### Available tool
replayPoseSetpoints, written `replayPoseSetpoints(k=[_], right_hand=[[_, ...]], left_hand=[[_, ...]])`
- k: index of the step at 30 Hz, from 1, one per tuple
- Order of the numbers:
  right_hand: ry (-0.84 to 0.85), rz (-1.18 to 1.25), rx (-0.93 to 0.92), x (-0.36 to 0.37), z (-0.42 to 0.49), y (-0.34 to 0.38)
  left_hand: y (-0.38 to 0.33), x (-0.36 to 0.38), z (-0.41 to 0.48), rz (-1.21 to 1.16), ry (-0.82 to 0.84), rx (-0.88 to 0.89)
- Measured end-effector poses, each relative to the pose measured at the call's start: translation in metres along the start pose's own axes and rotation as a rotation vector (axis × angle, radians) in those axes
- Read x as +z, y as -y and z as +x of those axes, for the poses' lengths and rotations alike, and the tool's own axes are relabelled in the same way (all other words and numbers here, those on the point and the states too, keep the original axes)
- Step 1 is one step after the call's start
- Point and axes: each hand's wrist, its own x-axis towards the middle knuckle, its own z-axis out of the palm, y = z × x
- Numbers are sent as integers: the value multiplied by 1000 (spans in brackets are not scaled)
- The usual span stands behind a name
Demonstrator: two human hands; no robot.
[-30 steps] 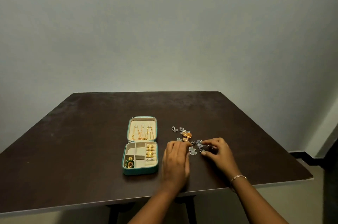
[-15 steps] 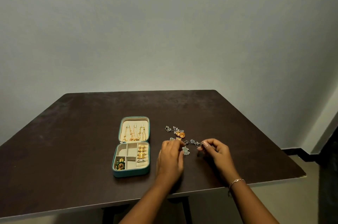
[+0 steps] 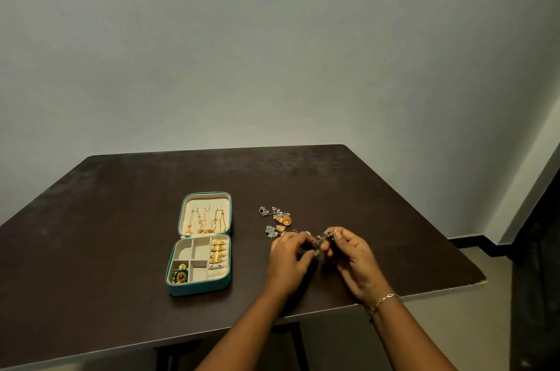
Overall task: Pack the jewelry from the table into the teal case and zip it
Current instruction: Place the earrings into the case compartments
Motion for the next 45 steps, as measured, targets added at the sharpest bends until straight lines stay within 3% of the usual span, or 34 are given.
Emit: replayPoseSetpoints(k=[9,18,31,36,45], right_hand=[[-106,-106,-52,1,2,-3],[56,-399,-143,2,-1,-12],[18,-400,-217,0,0,-14],[-20,-314,-167,-1,1,-15],[150,-287,-66,-5,-2,-10]], left_hand=[[5,-2,-1,-328,-110,-85],[5,-5,-2,-343,-109,-10],[7,-4,-2,-392,-105,-21],[8,-4,-3,-390,-121,-38],[6,-6,-4,-415,-140,-34]])
